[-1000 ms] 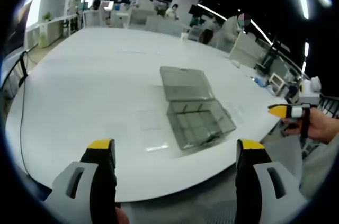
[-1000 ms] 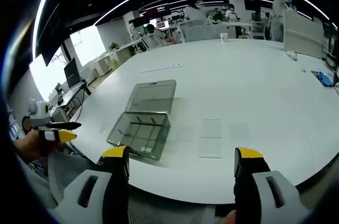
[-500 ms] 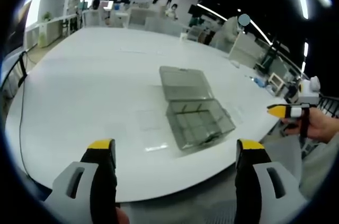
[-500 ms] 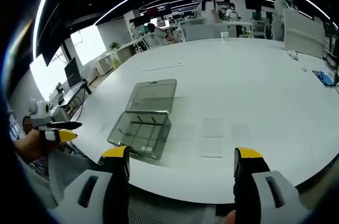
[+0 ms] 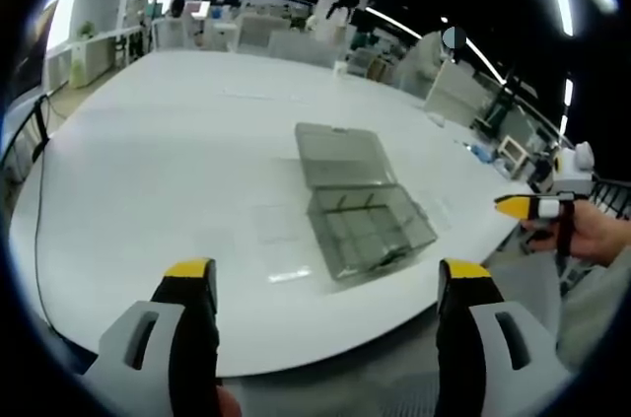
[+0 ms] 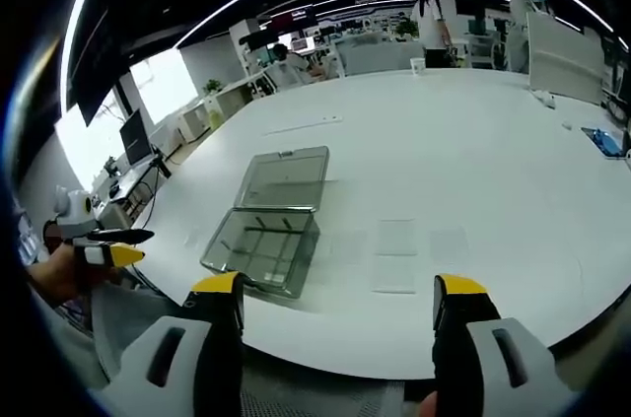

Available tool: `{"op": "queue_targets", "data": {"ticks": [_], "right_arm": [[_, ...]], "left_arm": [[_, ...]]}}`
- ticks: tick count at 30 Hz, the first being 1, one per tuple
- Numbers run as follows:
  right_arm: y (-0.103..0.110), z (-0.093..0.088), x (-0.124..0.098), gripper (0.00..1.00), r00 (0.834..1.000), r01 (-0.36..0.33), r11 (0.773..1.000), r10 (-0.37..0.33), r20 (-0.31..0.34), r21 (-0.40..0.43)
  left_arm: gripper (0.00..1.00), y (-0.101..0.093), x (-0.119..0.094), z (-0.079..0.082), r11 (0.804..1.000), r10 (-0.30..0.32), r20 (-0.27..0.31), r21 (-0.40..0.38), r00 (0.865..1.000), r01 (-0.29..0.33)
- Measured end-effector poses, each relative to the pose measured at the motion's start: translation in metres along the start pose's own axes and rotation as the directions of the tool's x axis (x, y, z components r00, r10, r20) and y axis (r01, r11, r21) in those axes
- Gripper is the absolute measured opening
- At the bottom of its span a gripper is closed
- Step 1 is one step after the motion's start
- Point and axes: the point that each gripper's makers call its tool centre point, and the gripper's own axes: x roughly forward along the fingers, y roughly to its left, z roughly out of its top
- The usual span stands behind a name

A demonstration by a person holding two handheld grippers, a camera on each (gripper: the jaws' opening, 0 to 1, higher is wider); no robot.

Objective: Insert the divider into the dual guide fixture by aligning both edges with the guide slots and pushing it downward to the bottom, including one-sided entry, uneven engagement, binding, and posture correction.

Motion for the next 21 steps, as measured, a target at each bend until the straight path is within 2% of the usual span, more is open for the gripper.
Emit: {"op": "queue_targets", "data": {"ticks": [21], "right_arm": [[0.0009,-0.0004,0.0037,0.72,1.000,-0.016,1.000,0.016,-0.021,-0.012]], "left_arm": [[0.89,-0.0077,0.0005,0.0040,0.999,-0.034,0.010,-0.004,0.999,0.034]]}}
